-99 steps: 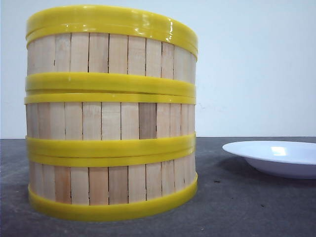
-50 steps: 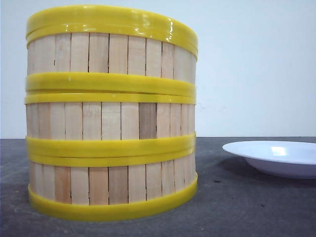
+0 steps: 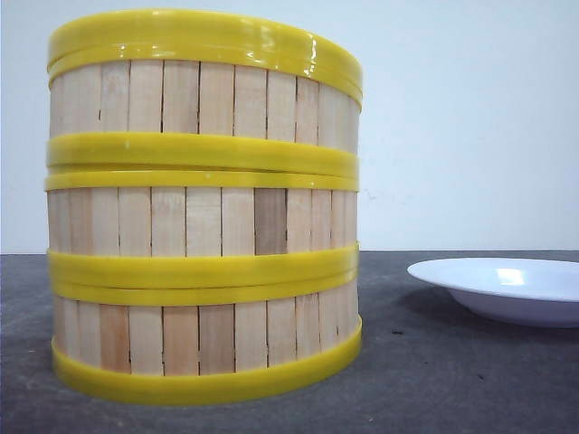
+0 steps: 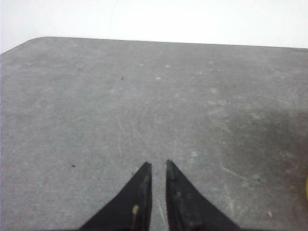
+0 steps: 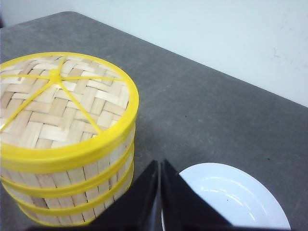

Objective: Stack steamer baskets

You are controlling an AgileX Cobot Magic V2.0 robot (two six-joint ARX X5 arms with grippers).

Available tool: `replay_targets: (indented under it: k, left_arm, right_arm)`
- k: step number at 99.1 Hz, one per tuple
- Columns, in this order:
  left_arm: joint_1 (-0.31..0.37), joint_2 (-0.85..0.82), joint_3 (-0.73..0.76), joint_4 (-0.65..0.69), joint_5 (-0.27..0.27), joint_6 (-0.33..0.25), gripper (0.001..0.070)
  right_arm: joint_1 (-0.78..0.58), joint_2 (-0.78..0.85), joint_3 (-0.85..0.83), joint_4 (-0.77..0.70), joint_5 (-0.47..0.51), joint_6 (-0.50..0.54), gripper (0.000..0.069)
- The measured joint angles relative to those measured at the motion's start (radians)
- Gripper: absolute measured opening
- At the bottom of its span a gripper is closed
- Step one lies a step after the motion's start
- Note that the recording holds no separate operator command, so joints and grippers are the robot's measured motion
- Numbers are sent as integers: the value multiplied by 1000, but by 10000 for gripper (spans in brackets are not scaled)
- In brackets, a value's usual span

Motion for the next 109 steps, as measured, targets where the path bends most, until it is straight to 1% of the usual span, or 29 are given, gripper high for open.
replay_targets:
  k: [81,91,100,109]
  left_arm:
    - [0,0,0,0,0,3,26]
    - [0,0,0,0,0,3,26]
    - [0,0,0,0,0,3,26]
    - [0,0,0,0,0,3,26]
  right_arm:
    - [0,0,0,0,0,0,3]
    - [-3,0,0,4,2,-18,3]
    - [-41,0,0,33,0,-56,3]
    - [-132,0,0,75,-3,-94,3]
